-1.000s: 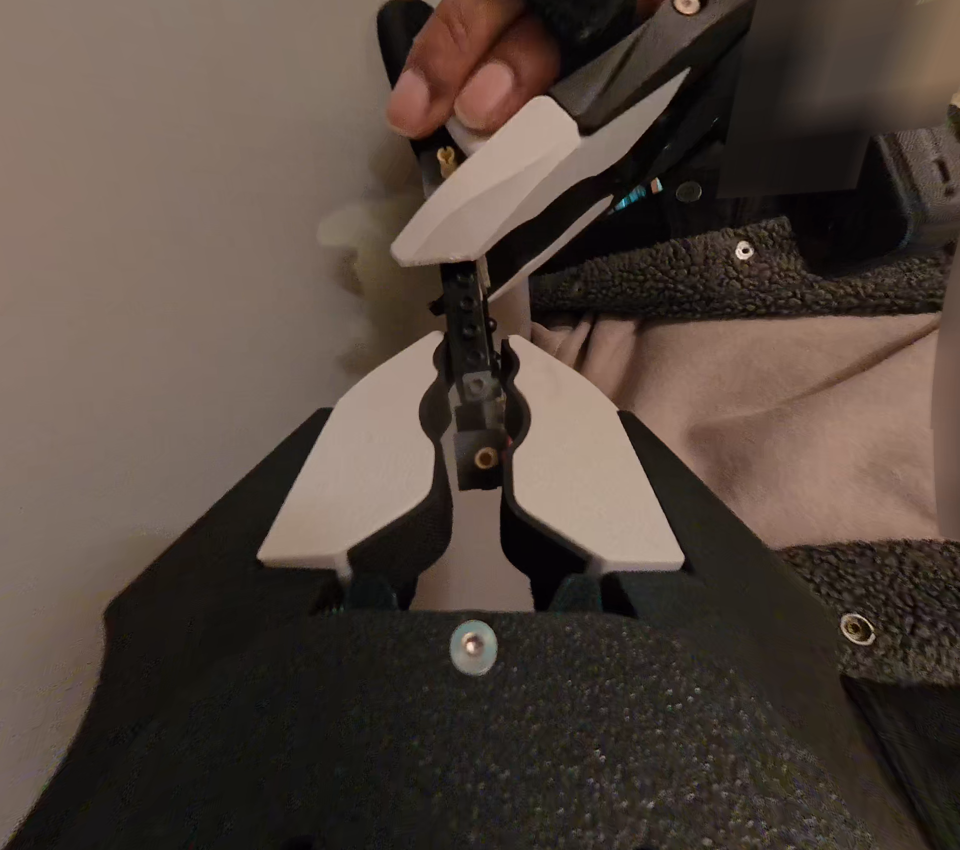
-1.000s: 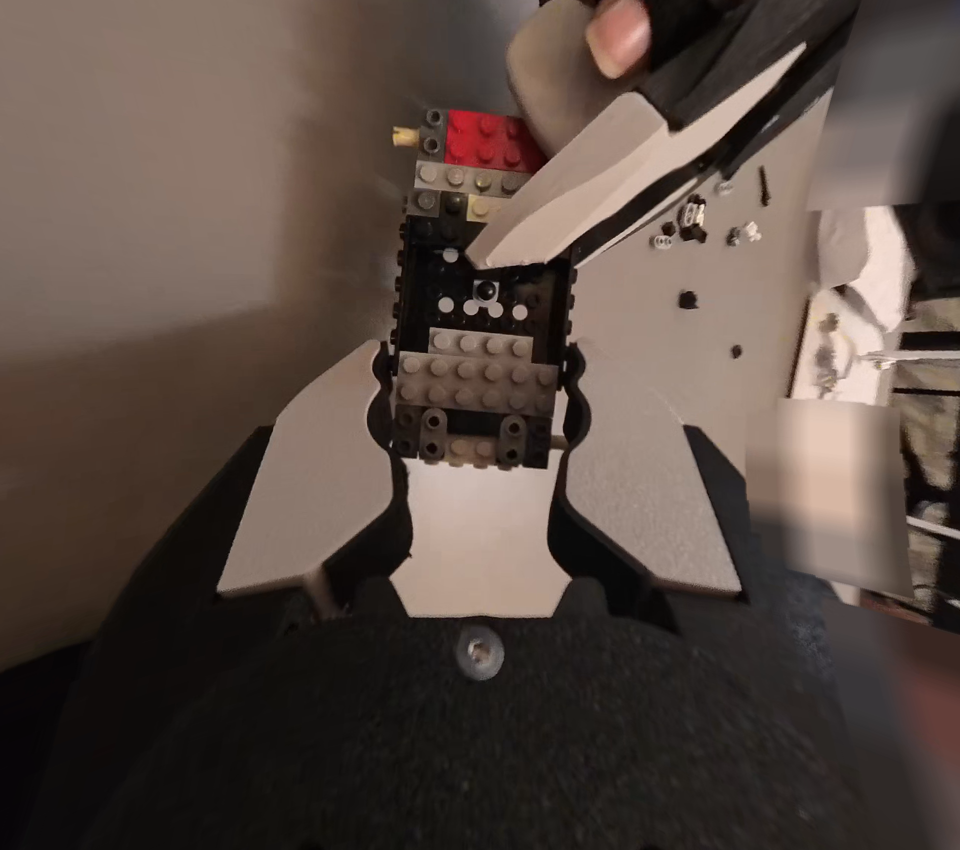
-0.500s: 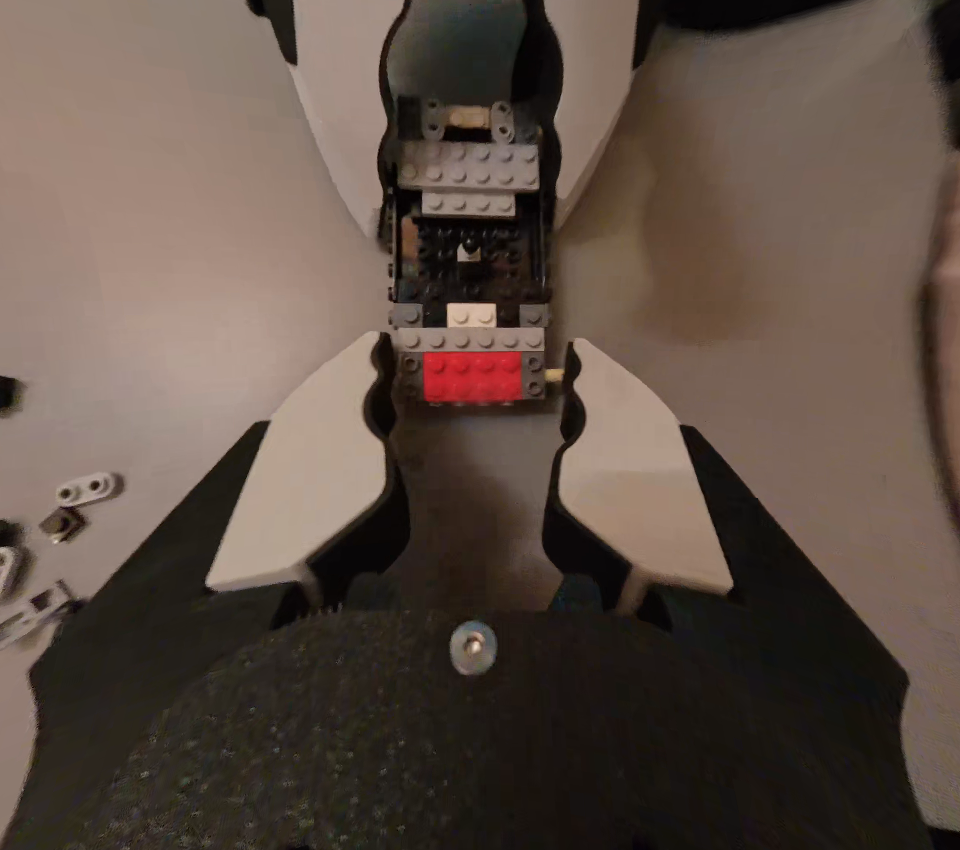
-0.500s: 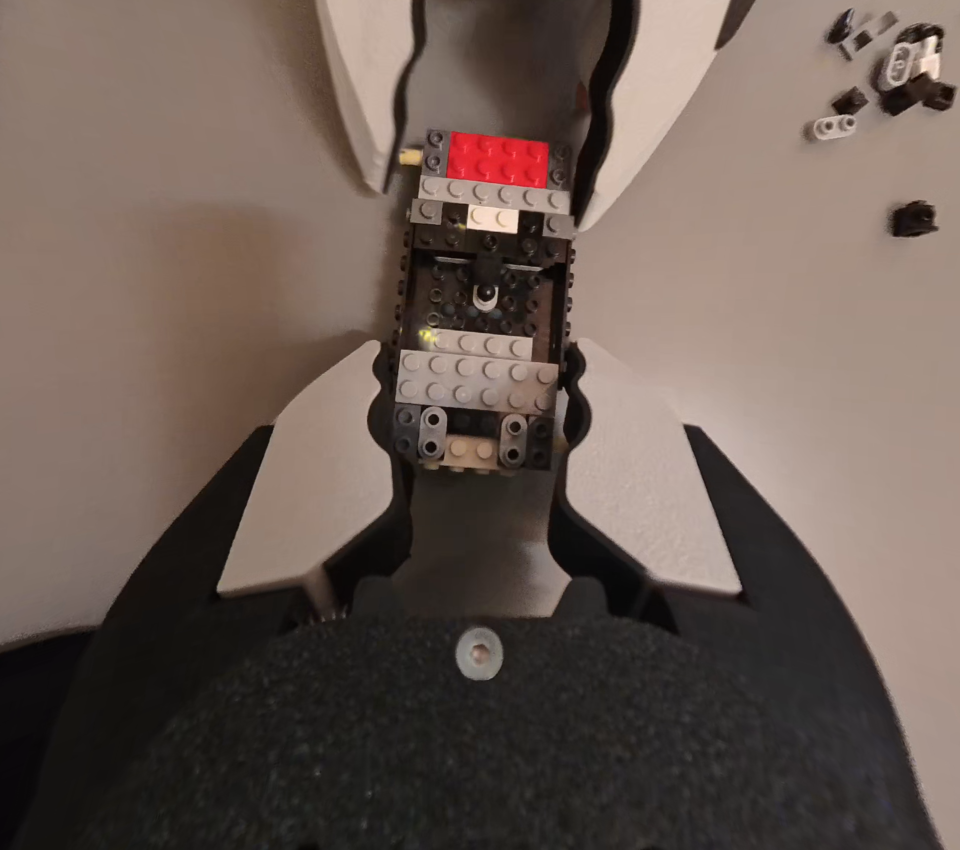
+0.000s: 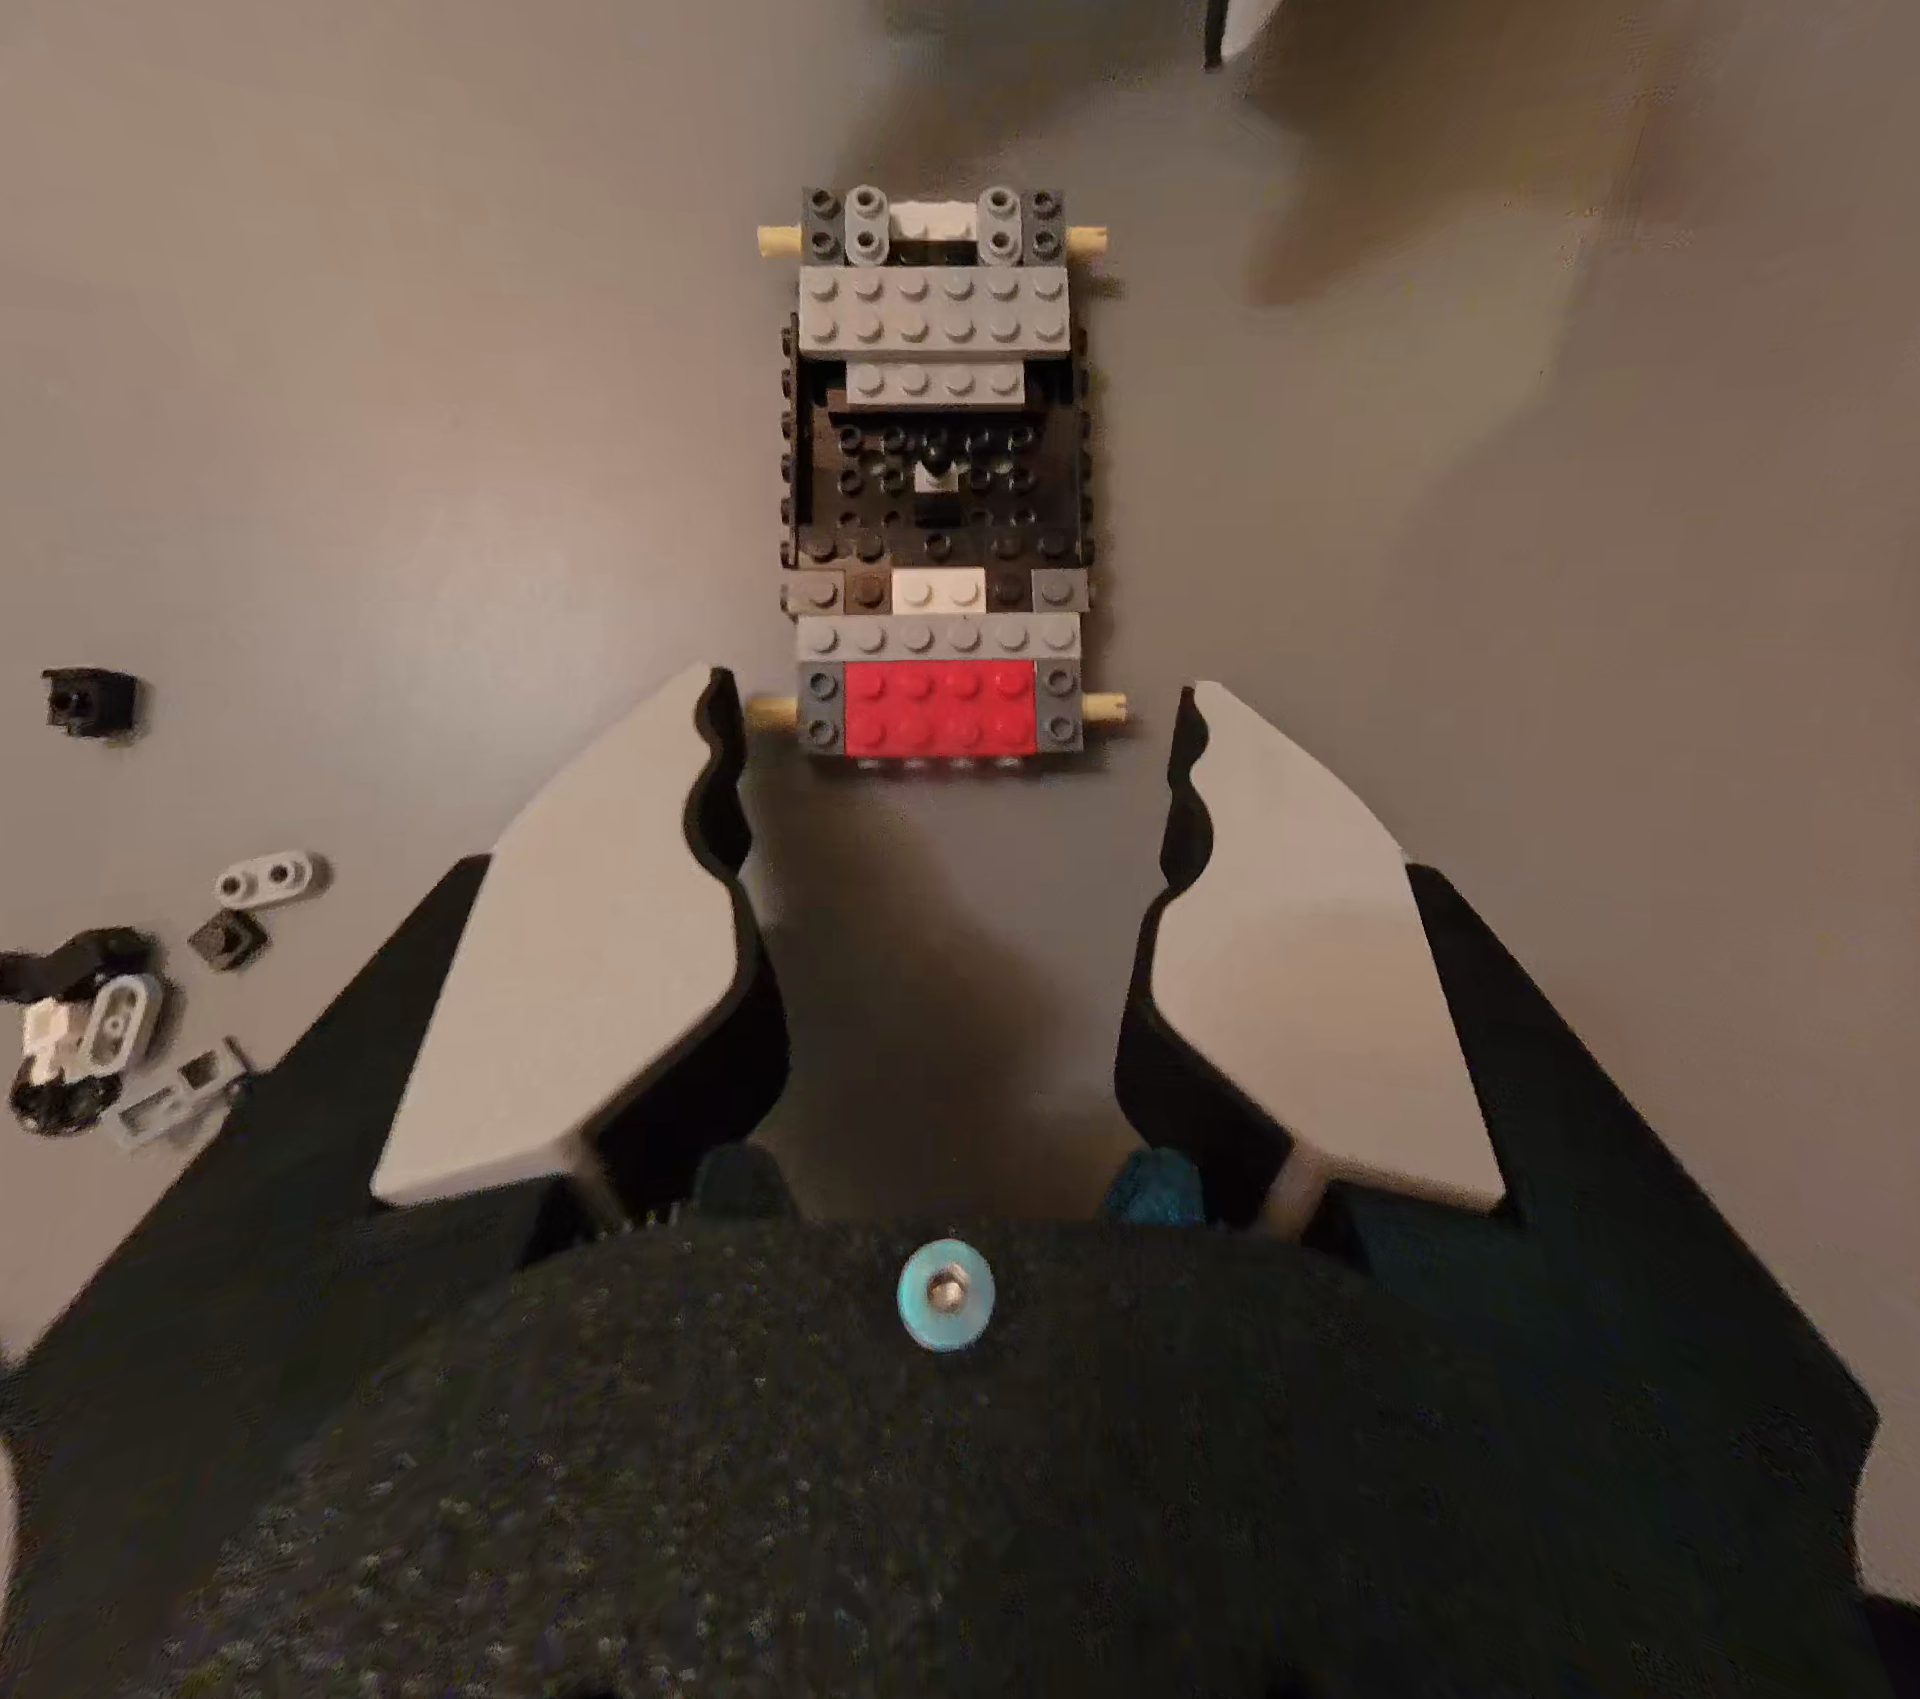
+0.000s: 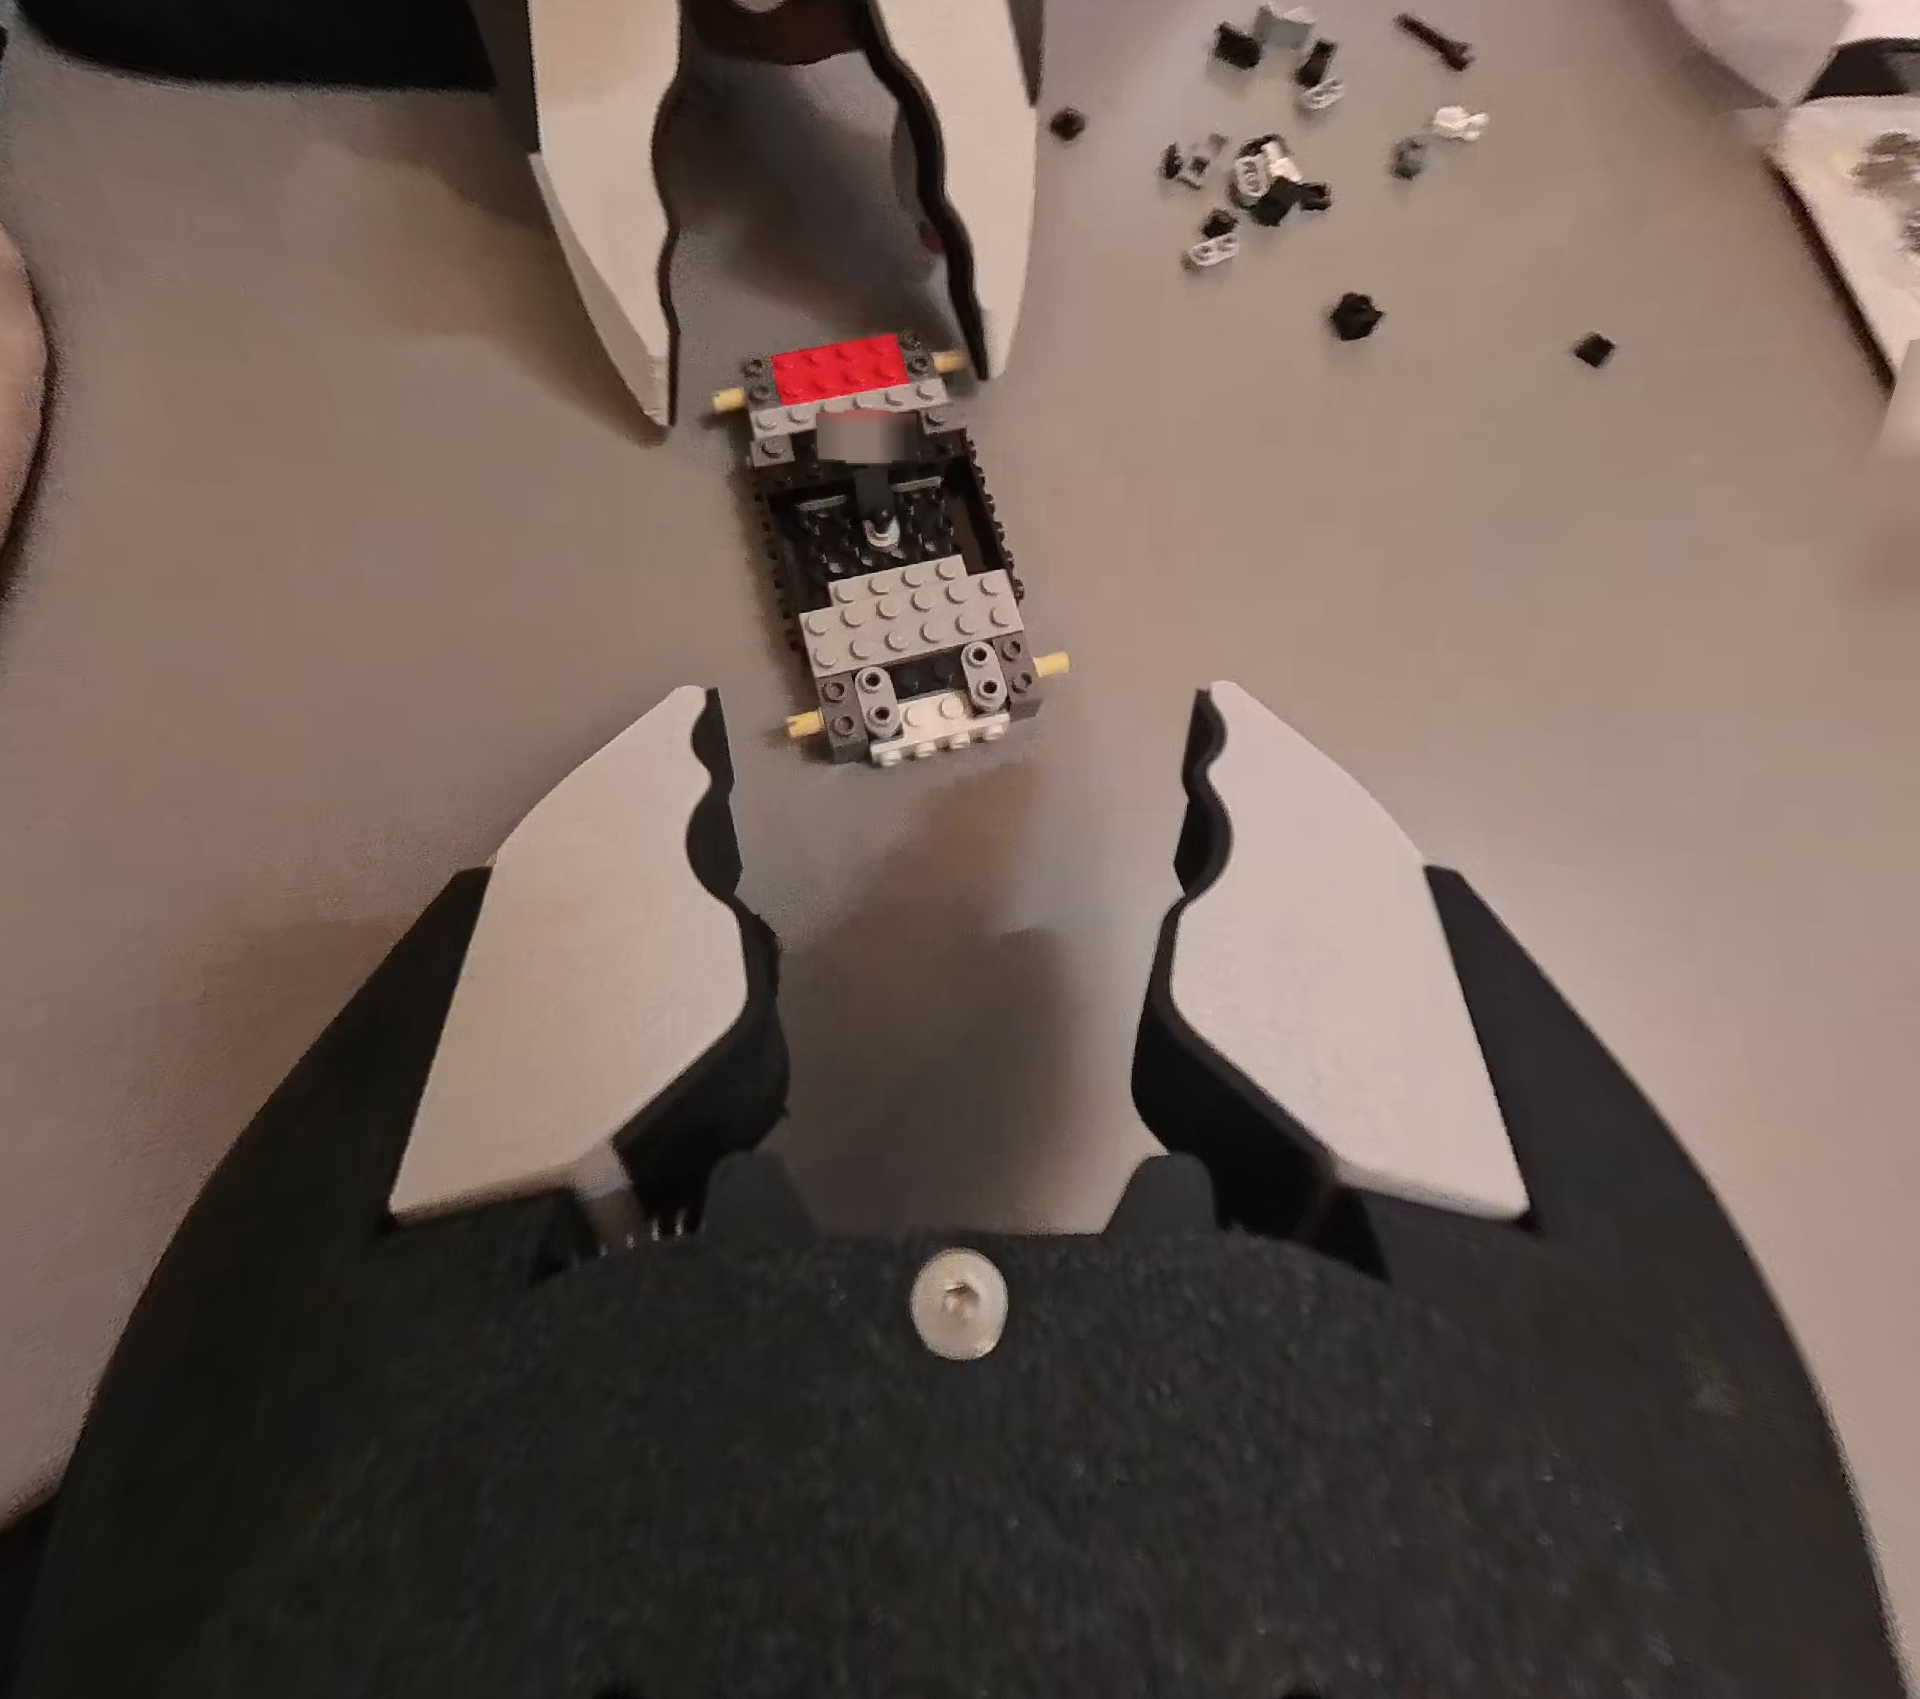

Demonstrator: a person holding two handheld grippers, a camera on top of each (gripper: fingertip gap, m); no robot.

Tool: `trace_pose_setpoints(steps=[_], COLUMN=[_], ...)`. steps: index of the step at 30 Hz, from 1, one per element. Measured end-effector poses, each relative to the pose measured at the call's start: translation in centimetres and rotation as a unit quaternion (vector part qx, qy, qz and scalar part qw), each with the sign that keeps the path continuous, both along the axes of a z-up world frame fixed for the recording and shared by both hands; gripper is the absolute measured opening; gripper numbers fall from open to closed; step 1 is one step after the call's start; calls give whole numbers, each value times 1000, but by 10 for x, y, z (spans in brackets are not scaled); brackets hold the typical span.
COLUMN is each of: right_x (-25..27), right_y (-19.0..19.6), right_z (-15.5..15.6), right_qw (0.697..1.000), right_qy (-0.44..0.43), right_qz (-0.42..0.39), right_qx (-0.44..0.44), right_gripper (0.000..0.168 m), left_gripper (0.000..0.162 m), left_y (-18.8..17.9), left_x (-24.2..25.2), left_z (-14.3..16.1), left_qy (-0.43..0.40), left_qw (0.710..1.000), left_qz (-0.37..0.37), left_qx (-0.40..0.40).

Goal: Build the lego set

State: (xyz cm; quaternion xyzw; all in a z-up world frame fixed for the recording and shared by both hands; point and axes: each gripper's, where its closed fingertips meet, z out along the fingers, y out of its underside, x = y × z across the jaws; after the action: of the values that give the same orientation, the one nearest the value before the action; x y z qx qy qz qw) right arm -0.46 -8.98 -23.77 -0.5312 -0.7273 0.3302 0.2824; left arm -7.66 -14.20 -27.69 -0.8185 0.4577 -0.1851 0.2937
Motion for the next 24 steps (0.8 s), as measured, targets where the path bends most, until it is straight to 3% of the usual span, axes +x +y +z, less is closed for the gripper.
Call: trace_pose_setpoints(steps=[4, 9, 13, 18, 21, 24], right_x=[5, 11, 18, 25, 26, 24], right_y=[15, 60, 82, 101, 110, 114], right_z=[19, 61, 60, 74, 79, 79], right_qw=[992, 947, 928, 899, 892, 893], right_qy=[97, 247, 270, 307, 312, 308], right_qz=[-81, -199, -257, -310, -324, -325], right_qx=[-32, -59, -16, 30, 42, 41], right_gripper=[81, 66, 49, 0, 0, 0], left_gripper=[81, 74, 67, 67, 74, 80], left_y=[-3, 5, 14, 22, 20, 15], left_x=[-6, -4, -3, 0, 3, 0], left_z=[1, -5, -3, 6, 18, 10], left_qy=[-9, -12, -20, -49, -87, -71], left_qw=[1000, 999, 998, 995, 993, 995], left_qz=[12, 25, 46, 52, 46, 35], left_qx=[5, 19, 38, 74, 69, 59])
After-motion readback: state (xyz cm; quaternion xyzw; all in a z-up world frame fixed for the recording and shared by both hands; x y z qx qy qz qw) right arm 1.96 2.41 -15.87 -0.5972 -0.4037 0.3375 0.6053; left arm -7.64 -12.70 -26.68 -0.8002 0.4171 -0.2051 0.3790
